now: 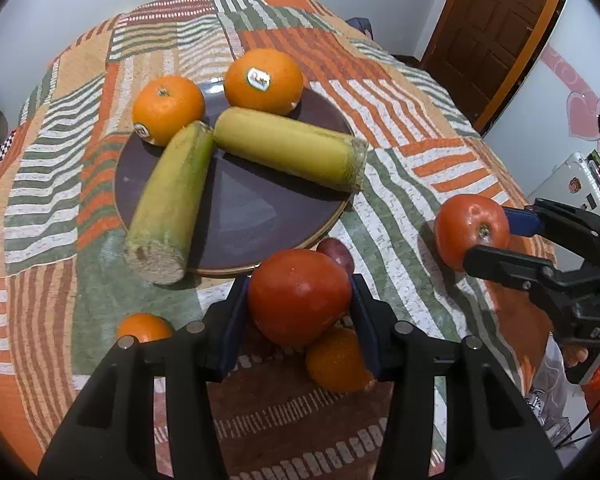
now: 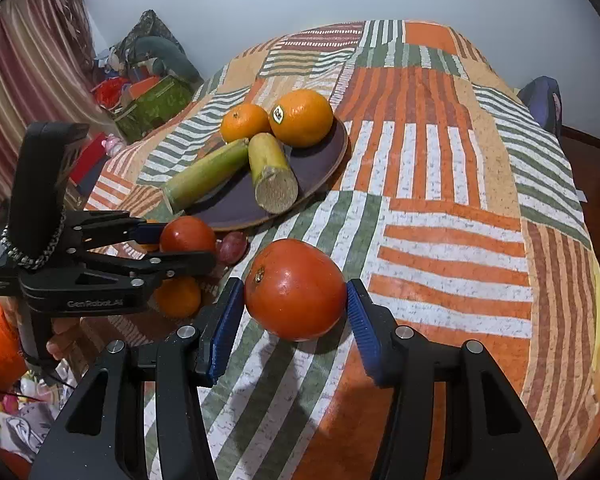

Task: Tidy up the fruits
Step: 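Carry both held tomatoes with both tools over the purple plate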

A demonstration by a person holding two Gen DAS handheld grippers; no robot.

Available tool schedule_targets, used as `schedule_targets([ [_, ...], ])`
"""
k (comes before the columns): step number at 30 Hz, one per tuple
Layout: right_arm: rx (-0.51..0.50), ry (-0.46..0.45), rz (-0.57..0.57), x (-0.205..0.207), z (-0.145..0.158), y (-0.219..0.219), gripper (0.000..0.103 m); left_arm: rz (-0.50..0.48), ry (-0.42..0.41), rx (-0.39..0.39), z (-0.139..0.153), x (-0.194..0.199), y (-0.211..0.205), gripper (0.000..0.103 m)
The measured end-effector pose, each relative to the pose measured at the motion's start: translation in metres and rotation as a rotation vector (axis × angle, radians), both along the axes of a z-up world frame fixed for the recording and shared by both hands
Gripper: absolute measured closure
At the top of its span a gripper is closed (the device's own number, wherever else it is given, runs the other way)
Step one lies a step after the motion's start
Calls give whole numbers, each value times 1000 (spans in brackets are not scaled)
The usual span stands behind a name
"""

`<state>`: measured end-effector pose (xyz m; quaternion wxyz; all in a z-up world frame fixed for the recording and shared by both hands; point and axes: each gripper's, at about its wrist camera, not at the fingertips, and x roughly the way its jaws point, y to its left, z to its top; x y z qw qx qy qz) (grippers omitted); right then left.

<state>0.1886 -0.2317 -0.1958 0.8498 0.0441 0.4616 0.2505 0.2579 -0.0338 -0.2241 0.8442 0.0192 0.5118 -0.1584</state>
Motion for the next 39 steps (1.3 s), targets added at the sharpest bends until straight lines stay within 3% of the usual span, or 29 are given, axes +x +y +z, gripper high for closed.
schedule_targets([
  [11,-2,-56,0,13,21,7,54,20,-95,-28,45,-2,20,54],
  [20,-14,-107,7,32,38,18,54,74,-138,-23,62,14,45,54],
  [29,-33,-122,8,57,38,30,54,141,-138,0,55,39,77,54],
  [39,-57,-79,-17,94,16,38,54,170,-106,22,32,69,93,54],
])
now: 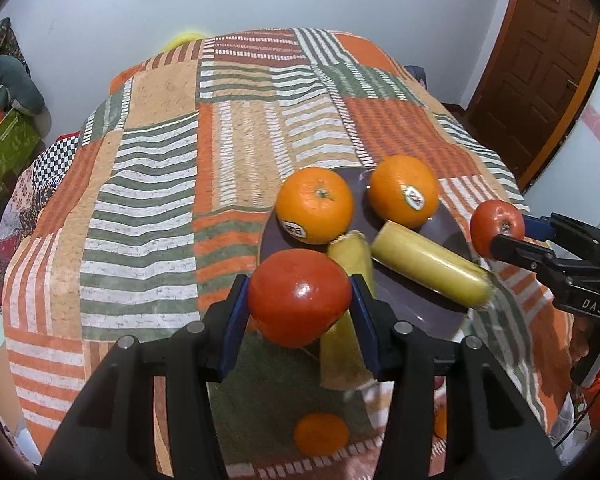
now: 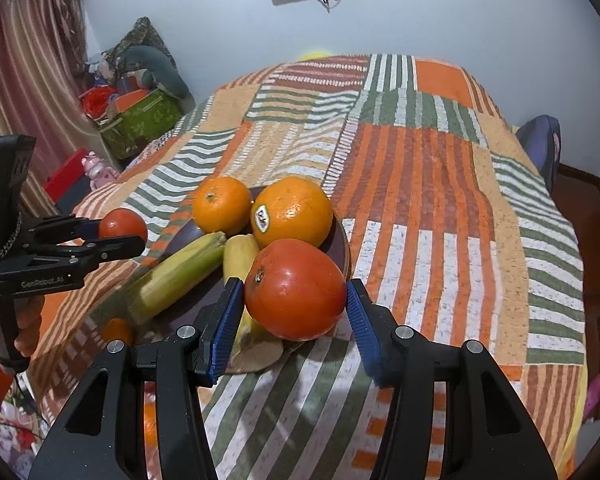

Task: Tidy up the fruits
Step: 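Carry both held tomatoes with both tools over the purple plate, then lower both tomatoes onto the plate and open both tools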

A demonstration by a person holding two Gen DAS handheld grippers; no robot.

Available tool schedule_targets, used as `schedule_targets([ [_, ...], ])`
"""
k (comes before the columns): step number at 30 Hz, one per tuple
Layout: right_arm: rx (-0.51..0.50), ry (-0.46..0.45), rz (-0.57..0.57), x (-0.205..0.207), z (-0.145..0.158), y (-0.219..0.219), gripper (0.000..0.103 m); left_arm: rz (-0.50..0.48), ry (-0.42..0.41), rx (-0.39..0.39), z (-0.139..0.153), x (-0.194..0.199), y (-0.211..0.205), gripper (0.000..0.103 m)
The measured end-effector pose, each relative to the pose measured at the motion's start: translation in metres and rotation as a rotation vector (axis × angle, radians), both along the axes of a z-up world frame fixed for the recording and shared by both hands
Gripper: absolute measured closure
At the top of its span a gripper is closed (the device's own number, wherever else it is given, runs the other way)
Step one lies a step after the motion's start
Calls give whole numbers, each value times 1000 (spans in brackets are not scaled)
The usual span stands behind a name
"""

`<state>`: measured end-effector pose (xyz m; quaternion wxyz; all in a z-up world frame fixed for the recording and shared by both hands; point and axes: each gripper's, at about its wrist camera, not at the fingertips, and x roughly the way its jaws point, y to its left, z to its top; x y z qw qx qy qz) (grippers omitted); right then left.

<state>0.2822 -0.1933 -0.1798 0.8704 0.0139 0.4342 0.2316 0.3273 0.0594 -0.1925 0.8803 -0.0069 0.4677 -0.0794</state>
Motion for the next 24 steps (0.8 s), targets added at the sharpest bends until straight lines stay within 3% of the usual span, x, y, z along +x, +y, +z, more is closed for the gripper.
schedule_targets([
  [16,-25,38,-5,20,-22,12,54,49,69,-11,-31,35,3,54],
  [24,-24,37,5,21,-25,14,53,37,38,68,-38,37,-6,54],
])
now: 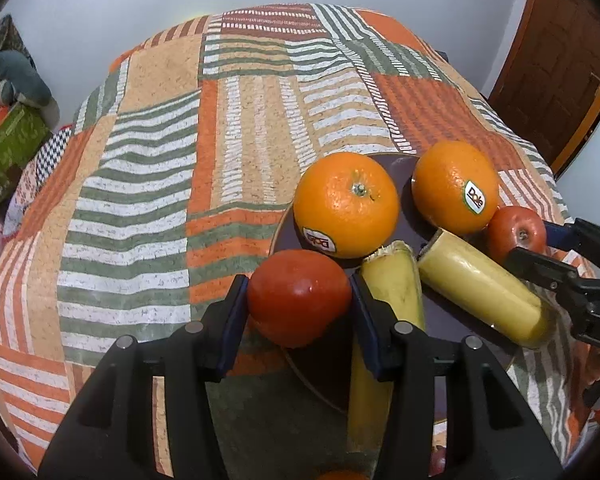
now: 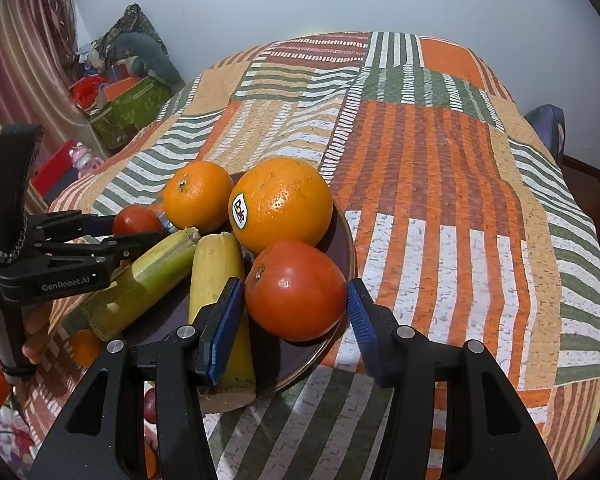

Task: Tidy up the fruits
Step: 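Lower both tomatoes onto the plate and open both tools, then withdraw both tools from the plate toward the small mandarins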

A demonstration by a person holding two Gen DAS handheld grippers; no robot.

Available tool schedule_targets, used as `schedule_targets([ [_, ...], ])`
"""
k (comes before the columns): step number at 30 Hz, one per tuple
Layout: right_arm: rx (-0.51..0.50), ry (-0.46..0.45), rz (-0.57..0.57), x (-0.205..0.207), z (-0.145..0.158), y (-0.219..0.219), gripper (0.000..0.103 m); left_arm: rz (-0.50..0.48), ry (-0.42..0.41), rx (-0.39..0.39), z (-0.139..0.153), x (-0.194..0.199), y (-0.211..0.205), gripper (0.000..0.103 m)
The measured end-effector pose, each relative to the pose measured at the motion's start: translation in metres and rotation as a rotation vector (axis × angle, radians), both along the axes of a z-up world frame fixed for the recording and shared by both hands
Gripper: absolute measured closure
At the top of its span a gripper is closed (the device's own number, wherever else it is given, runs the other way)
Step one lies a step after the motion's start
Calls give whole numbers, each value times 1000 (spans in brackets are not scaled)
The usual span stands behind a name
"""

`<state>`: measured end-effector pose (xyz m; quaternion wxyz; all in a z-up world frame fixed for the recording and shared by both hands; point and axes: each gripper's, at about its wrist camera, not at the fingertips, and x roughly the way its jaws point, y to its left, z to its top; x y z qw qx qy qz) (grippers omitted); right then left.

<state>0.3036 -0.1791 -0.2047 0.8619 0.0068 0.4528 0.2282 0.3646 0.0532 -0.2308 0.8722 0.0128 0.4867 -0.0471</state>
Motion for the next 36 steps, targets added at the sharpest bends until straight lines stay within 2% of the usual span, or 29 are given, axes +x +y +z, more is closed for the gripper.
schedule_targets([
  [7,-5,-3,-4,0,0,1,53,-8,-15,34,1,-1,-1,50],
  [9,6,2,-1,-1,2,0,51,2,-17,30,3,-1,1,45],
  [11,18,-6,-8,-2,6,-1,43,4,-25,7,7,-2,4,42],
  [13,17,-23,-11,-5,10,-2,42,6,-39,-10,12,-6,4,37],
  [17,22,-37,-13,-9,17,-3,42,-3,-82,0,26,-16,1,36],
  [30,9,-103,-7,-37,48,-4,42,14,-149,-66,76,-62,11,35],
  [36,-2,-138,12,-60,65,-1,42,13,-185,-39,100,-91,13,35],
])
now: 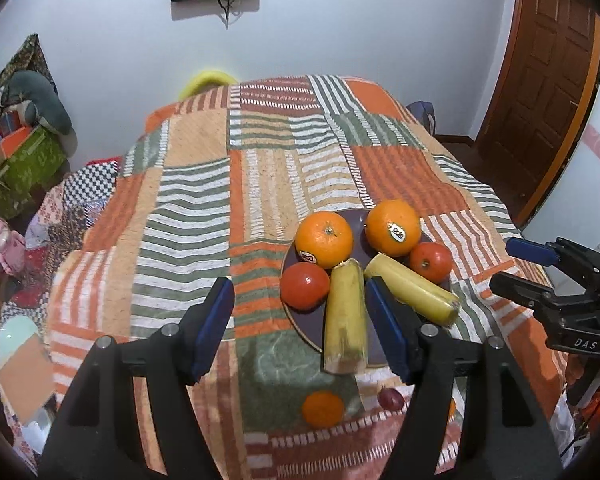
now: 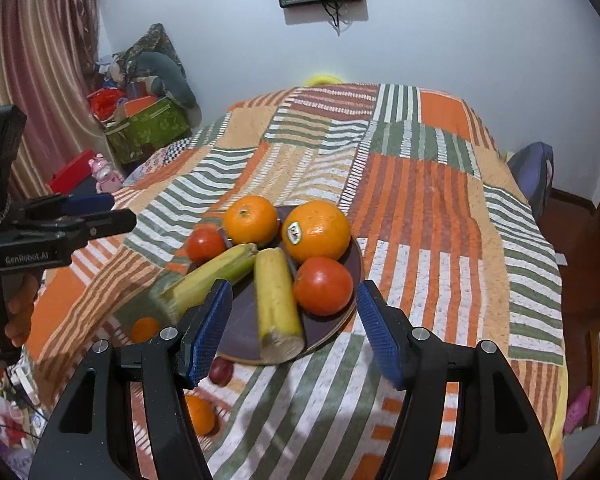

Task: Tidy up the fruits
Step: 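Withdraw both tools from the plate toward the small mandarins, then grasp a small mandarin with the right tool while the left tool grasps another mandarin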

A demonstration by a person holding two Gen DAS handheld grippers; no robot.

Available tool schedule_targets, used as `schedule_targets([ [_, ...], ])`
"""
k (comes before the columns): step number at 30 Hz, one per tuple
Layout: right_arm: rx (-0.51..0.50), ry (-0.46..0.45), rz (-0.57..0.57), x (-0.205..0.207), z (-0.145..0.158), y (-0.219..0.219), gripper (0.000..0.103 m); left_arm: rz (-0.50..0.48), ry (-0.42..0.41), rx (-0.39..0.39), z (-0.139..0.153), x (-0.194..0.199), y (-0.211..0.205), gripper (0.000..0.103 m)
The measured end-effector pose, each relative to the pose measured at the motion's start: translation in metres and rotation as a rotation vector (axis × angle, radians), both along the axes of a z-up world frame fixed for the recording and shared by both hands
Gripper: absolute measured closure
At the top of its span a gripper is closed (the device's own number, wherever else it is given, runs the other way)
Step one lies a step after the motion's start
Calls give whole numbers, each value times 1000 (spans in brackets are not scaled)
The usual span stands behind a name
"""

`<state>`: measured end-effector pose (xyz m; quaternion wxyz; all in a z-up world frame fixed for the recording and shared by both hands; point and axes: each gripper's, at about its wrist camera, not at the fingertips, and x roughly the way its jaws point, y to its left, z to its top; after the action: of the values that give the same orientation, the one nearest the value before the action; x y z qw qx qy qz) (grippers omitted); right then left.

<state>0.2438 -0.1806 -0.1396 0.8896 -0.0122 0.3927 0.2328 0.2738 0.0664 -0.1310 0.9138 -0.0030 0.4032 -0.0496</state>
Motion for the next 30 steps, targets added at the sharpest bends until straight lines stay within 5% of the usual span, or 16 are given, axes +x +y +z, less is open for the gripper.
schedule_targets([
  [12,-18,40,72,-55,-17,15,42,-59,28,46,3,-69,-8,34],
  [23,-18,136,111,-74,-51,34,42,-100,70,45,-25,-100,-8,34],
  [30,-23,148,139,-74,-58,48,52,-94,126,-15,-45,-91,0,51],
])
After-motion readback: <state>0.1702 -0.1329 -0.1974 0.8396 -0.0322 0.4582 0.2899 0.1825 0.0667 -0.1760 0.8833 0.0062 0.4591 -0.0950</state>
